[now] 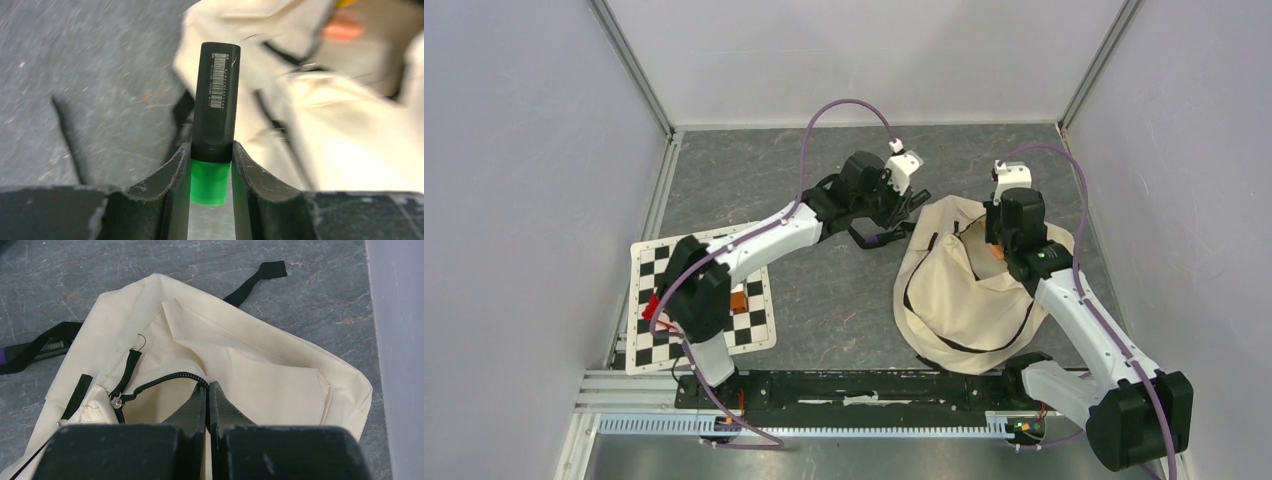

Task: Pack the student bag
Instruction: Pick up the stationery from the center of the board, then place the stationery in the student bag.

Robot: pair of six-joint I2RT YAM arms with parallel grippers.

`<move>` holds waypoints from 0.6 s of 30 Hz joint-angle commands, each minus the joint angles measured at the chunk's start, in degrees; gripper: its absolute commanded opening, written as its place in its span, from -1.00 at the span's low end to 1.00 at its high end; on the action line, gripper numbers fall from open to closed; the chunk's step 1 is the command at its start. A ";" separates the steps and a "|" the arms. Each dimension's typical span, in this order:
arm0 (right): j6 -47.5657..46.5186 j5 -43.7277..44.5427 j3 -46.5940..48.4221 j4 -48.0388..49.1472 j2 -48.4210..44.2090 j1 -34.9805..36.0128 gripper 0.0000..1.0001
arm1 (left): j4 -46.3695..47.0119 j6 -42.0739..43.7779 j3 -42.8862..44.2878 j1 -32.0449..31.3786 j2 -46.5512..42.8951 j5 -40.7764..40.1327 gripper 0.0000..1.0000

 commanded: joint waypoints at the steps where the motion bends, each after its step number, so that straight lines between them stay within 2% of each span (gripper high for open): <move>1: 1.17 -2.79 4.64 -0.83 -1.52 0.02 -1.00 | 3.52 -9.12 -3.89 -7.54 -7.67 2.08 -0.68; 7: 1.39 -4.76 6.51 -2.83 -2.48 0.02 -1.00 | 3.01 -15.82 -4.51 -15.57 -9.70 0.11 -0.70; 15: 2.31 -7.20 7.73 -3.35 -3.89 0.00 -1.00 | 0.37 -22.46 -0.20 -16.84 -4.59 -0.46 -0.74; 18: 3.36 -9.00 7.84 -3.79 -4.37 0.01 -1.00 | -2.27 -25.57 4.88 -16.87 0.47 0.83 -0.74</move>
